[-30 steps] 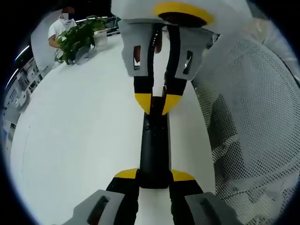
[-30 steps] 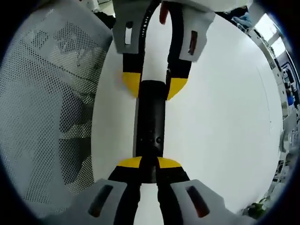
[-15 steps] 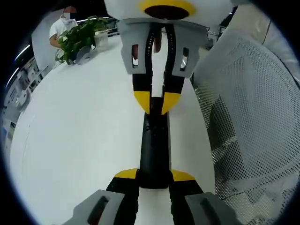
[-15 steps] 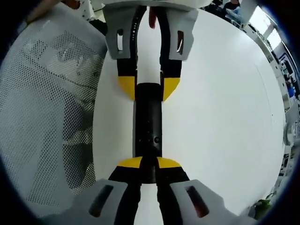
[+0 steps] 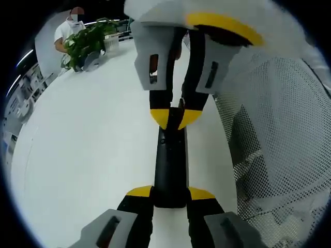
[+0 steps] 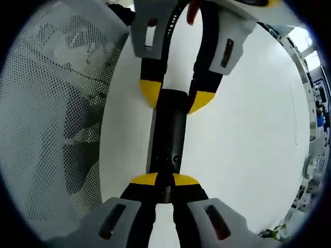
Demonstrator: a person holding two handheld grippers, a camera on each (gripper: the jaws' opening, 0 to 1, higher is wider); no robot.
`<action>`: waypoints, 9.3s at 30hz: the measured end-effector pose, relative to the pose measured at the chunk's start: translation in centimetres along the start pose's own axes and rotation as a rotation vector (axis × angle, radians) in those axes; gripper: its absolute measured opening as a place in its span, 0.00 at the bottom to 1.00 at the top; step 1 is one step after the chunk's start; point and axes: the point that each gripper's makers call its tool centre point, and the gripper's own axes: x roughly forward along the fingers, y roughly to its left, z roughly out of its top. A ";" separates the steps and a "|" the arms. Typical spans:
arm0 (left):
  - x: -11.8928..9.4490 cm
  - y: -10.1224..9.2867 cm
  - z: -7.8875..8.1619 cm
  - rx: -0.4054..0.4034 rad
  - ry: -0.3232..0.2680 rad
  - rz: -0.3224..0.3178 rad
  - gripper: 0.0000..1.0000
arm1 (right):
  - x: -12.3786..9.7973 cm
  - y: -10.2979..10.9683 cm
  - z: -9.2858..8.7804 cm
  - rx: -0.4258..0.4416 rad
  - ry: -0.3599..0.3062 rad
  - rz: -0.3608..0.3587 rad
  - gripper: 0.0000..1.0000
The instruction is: Press the specified remote control buttons in sequence, fully releasing each button before pressing the next.
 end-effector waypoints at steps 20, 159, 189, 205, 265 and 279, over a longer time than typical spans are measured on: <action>-0.1 0.0 0.1 -0.015 -0.016 -0.005 0.25 | -0.5 -0.1 -0.1 0.069 -0.133 0.013 0.08; 0.0 0.1 0.1 -0.007 -0.012 -0.007 0.25 | -0.4 0.1 -1.7 0.087 -0.123 0.029 0.00; 0.1 0.1 0.0 -0.007 -0.011 -0.008 0.25 | -0.5 0.0 -1.4 0.140 -0.180 0.021 0.04; 0.1 0.1 0.0 -0.006 -0.009 -0.008 0.25 | -0.4 0.0 -1.6 0.129 -0.138 0.004 0.05; 0.0 0.0 0.0 -0.005 -0.006 -0.008 0.25 | -0.2 0.1 -0.5 0.032 -0.023 0.021 0.10; 0.1 0.0 0.0 0.010 0.008 -0.004 0.25 | -0.4 0.0 -0.6 0.112 -0.117 -0.009 0.10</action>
